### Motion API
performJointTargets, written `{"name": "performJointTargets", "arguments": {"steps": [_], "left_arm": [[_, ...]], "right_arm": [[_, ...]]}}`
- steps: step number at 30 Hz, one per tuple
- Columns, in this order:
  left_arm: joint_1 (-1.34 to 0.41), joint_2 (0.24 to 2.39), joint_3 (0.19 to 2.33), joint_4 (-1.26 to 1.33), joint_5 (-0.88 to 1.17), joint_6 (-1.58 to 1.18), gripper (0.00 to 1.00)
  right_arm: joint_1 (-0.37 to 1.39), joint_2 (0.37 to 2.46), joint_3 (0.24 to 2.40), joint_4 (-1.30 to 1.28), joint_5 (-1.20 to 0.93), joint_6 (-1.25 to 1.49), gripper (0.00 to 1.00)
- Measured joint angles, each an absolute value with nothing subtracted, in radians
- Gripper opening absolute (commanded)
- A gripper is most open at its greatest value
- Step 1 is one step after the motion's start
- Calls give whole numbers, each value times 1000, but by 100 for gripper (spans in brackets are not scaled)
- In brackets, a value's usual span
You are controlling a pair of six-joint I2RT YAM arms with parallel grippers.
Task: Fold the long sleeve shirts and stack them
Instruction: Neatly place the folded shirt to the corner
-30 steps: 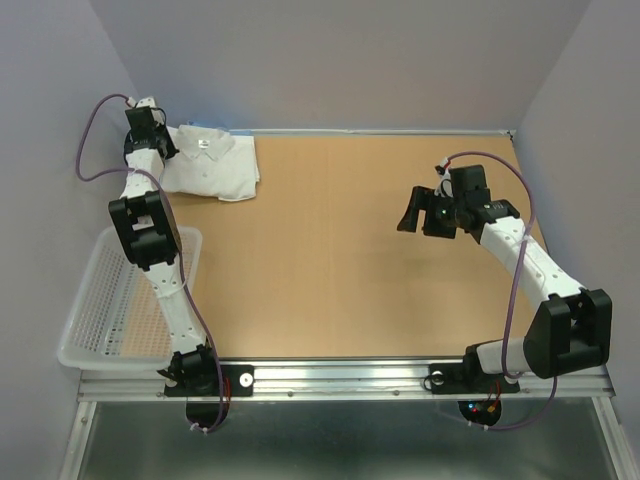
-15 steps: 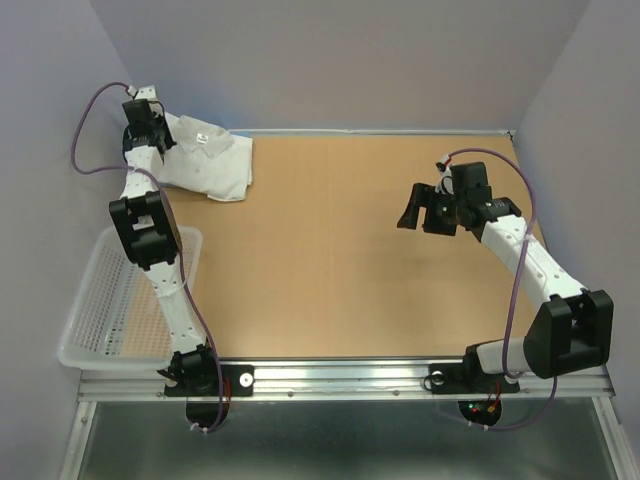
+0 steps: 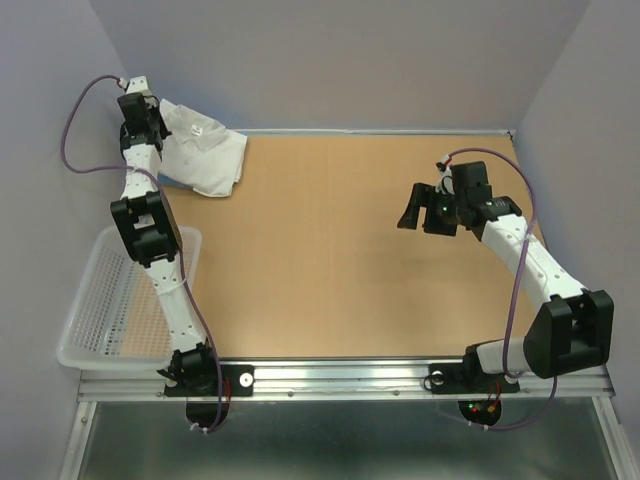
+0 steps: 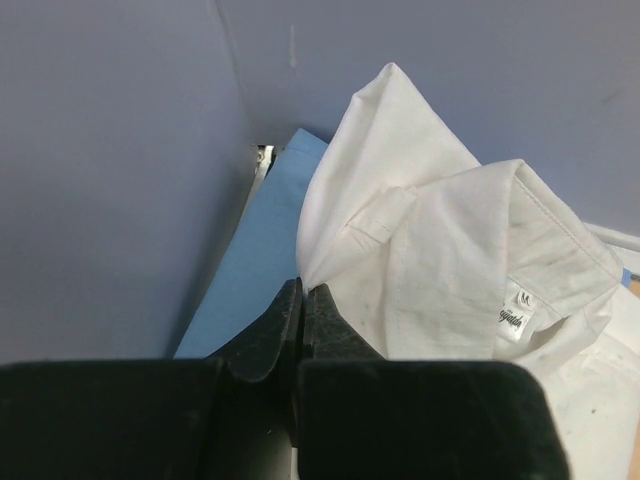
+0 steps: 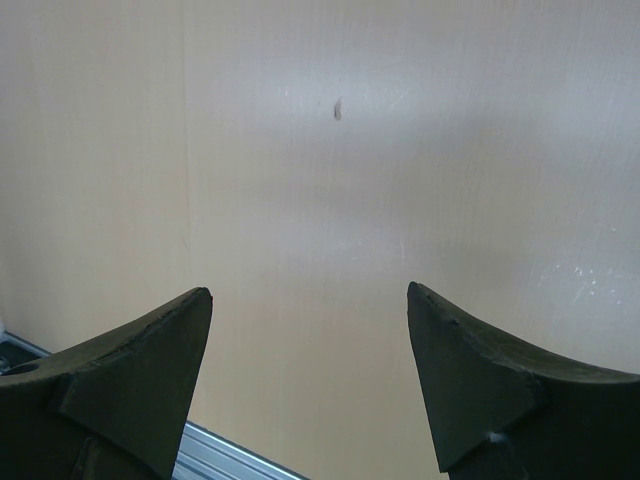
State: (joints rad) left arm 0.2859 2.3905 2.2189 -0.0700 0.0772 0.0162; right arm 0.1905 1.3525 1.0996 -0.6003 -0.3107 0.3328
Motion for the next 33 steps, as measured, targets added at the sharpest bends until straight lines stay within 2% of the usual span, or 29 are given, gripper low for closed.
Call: {"name": "performJointTargets", "arguments": {"steps": [10,24,25,26,28,29,33], "left_arm": [[315,2481,2228,-49,69,-40,0],[338,2487,2204,-50,41,-175,0],[340,2487,2201,-49,39,-181,2],[342,2488,2199,-51,39,-187,15],[343,2488,2199,-51,39,-193,29],[343,2488,2199,-51,39,-196,40],[344,2488,2199,-48,52,-211,61]], "right_arm": [[191,1359,1105,-601,-310,336,83],[191,1364,1105,-601,-310,339,83],[191,1364,1105,-601,-310,340,83],[191,1364,1105,-601,-310,340,83],[191,1364,1105,-601,-310,340,83],[191,1364,1105,-601,-310,340,83],[191,1364,1105,-601,-310,340,83]]}}
